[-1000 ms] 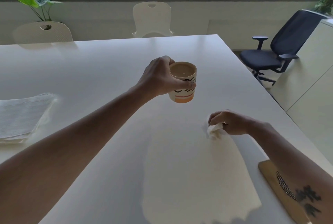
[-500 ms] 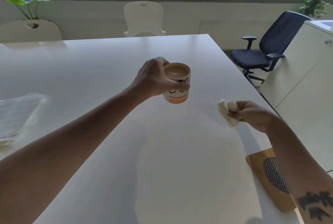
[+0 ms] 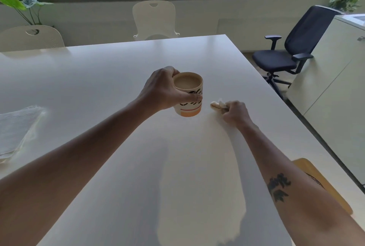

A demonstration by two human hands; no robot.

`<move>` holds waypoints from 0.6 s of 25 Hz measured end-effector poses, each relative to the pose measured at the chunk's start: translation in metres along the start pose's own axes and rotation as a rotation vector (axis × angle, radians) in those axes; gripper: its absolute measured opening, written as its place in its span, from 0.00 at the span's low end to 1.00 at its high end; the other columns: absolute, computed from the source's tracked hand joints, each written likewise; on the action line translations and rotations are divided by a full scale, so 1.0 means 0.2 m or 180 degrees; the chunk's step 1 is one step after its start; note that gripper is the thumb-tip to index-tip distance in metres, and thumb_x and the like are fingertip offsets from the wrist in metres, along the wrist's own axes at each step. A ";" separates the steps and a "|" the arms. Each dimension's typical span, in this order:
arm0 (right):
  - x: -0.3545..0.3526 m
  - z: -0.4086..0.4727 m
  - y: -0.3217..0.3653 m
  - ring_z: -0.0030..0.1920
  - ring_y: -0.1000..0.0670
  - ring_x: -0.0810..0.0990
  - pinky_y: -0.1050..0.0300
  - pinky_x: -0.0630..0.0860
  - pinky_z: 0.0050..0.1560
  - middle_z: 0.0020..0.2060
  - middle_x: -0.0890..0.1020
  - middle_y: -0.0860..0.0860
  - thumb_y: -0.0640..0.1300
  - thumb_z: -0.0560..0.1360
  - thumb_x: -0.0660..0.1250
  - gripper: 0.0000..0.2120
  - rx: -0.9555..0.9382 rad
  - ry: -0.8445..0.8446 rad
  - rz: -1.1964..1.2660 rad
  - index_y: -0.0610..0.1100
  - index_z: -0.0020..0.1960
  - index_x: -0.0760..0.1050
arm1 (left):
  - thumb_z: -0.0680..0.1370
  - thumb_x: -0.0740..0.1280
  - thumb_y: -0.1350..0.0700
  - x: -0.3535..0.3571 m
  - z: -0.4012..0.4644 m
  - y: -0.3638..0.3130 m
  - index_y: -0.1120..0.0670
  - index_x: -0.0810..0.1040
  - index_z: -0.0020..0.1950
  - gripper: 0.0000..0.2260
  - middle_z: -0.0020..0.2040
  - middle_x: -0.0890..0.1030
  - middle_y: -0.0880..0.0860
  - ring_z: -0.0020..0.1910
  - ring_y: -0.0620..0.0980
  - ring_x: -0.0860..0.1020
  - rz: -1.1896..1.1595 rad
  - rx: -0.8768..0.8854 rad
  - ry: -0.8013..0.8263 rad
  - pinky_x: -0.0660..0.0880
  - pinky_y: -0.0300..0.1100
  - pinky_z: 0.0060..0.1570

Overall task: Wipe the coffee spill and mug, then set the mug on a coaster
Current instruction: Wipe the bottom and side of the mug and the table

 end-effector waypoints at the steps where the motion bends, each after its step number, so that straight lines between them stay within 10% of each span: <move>1: 0.02 0.00 0.02 0.42 0.38 0.81 0.57 0.68 0.40 0.38 0.83 0.38 0.33 0.71 0.67 0.06 -0.0132 0.0071 0.0053 0.38 0.40 0.82 | 0.59 0.85 0.34 0.01 0.00 0.00 0.53 0.81 0.60 0.37 0.53 0.87 0.51 0.54 0.53 0.84 -0.0007 0.0016 -0.0003 0.84 0.56 0.54; 7: 0.09 -0.09 0.06 0.40 0.51 0.79 0.63 0.72 0.40 0.42 0.80 0.54 0.30 0.73 0.67 0.10 -0.1125 0.0882 0.0427 0.42 0.44 0.83 | 0.59 0.85 0.34 0.06 0.03 -0.01 0.53 0.82 0.59 0.37 0.52 0.87 0.50 0.52 0.52 0.85 -0.0015 0.0083 -0.0016 0.84 0.56 0.52; 15: -0.05 -0.24 -0.09 0.52 0.41 0.85 0.46 0.80 0.53 0.50 0.86 0.45 0.33 0.78 0.73 0.07 -0.1036 0.1892 0.0368 0.41 0.54 0.86 | 0.58 0.85 0.34 0.10 0.10 0.00 0.52 0.82 0.59 0.37 0.51 0.87 0.48 0.52 0.51 0.85 -0.0058 0.0101 -0.0007 0.84 0.54 0.52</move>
Point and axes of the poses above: each hand's wrist, its own z-axis towards the middle knuckle, its own x-axis out of the palm, y = z × x, the point moved 5 cm from there along z, towards the middle knuckle
